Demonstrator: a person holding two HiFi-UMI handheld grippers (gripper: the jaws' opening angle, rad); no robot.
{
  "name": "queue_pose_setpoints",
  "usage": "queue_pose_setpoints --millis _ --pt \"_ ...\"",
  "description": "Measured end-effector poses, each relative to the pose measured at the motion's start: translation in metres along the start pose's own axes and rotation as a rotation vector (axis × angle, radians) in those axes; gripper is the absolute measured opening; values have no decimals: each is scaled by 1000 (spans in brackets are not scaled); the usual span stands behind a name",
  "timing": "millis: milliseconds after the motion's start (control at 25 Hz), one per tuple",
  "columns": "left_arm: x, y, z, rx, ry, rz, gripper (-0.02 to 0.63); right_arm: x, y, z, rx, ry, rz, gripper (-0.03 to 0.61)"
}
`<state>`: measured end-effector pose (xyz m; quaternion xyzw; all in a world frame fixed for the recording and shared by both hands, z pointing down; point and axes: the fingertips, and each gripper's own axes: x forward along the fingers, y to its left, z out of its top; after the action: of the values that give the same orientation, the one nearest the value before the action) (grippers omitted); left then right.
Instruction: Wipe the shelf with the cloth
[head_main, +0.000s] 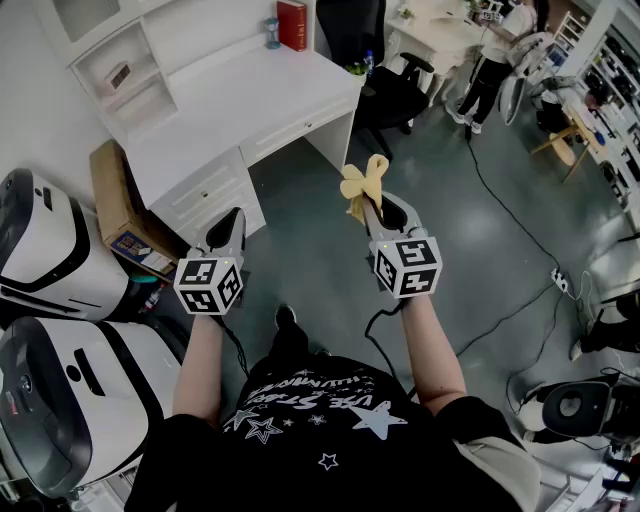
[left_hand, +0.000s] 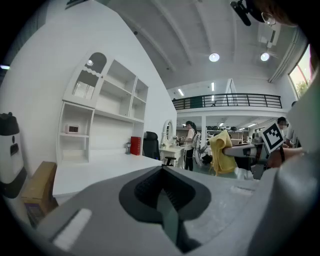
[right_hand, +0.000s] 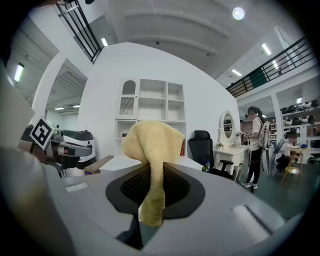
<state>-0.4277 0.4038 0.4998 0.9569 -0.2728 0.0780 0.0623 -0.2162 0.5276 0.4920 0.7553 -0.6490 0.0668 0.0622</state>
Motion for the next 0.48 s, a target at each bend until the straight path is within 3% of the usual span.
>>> queue_pose_setpoints --millis 280,480 --pt "6 -4 6 -13 -37 -26 2 1 1 -3 7 4 12 78" --pt "8 -10 2 3 -16 -23 3 0 1 -4 9 11 26 78"
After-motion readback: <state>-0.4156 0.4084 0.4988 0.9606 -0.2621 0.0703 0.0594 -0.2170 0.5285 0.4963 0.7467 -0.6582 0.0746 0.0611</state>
